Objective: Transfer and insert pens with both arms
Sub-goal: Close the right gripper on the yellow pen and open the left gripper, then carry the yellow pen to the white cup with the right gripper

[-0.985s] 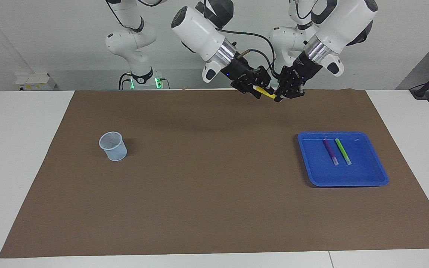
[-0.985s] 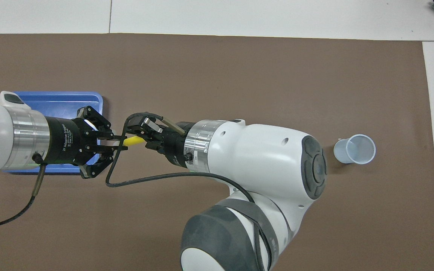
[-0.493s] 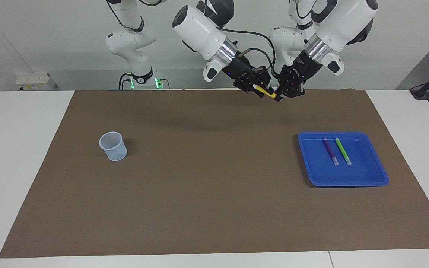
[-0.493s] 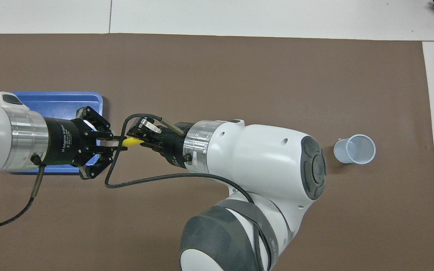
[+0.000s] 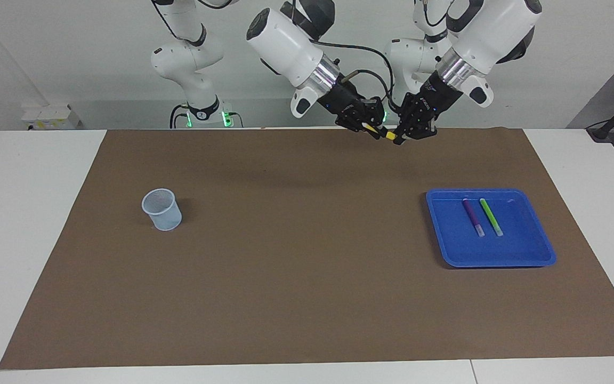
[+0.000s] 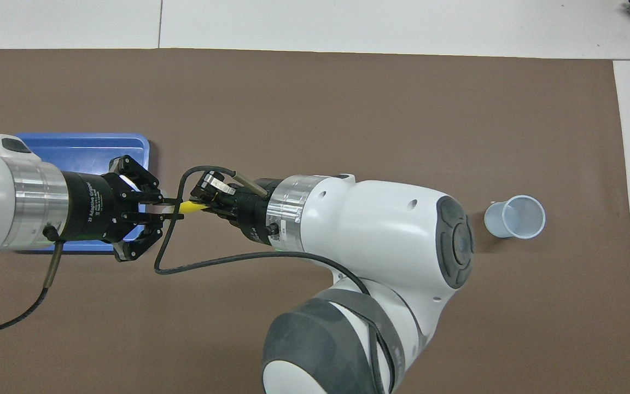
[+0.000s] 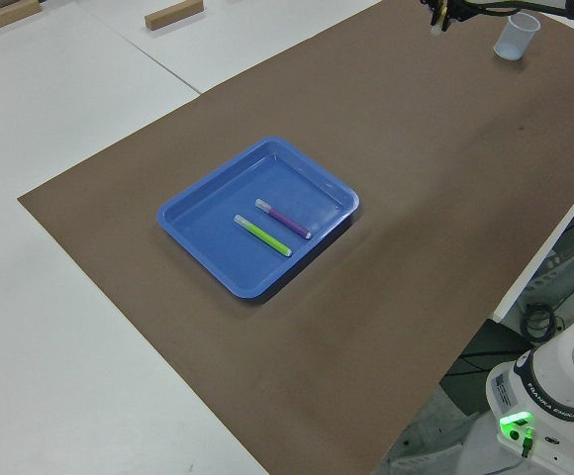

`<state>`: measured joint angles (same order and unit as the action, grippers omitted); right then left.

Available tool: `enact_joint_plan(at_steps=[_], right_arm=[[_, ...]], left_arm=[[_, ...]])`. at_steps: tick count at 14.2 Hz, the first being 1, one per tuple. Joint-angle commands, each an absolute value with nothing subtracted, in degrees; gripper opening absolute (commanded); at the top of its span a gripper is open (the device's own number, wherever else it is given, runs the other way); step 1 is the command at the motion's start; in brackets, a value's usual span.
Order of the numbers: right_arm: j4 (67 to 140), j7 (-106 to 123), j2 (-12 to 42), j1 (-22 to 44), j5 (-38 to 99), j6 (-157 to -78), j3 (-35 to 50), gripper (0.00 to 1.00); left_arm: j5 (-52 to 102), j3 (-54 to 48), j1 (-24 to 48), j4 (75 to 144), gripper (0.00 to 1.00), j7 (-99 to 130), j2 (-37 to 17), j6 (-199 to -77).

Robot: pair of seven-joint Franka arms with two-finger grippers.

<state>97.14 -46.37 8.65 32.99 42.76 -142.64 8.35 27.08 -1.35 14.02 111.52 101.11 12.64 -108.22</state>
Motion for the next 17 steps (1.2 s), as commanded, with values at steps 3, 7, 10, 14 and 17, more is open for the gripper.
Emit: enact_joint_plan(at_steps=[3,7,10,14,17], right_arm=[[97.03,-41.95,8.44,32.26,43.68,-139.68,8.53,0.00],[97.21,-31.67,7.38,27.88,37.03,-126.95,8.09,0.00],[97.21,-19.30,6.25,23.31,27.02,-114.04,8.09,0.00],[97.21,0.48,3.35,15.58,14.27,-98.82,8.09,0.00],[97.21,17.16,2.64,10.30,4.26,-94.23,8.17,0.00]], left_arm=[[27.95,-0.79,14.85,113.82,0.66,101.16,14.59,-109.07],[27.86,-0.70,14.85,113.91,0.66,100.99,14.77,-108.99],[27.77,-0.70,14.85,114.26,0.63,99.76,14.85,-108.72],[27.77,-0.44,13.98,118.20,0.56,82.67,17.48,-107.23],[27.51,-0.35,11.87,120.32,0.56,69.57,18.72,-106.35]])
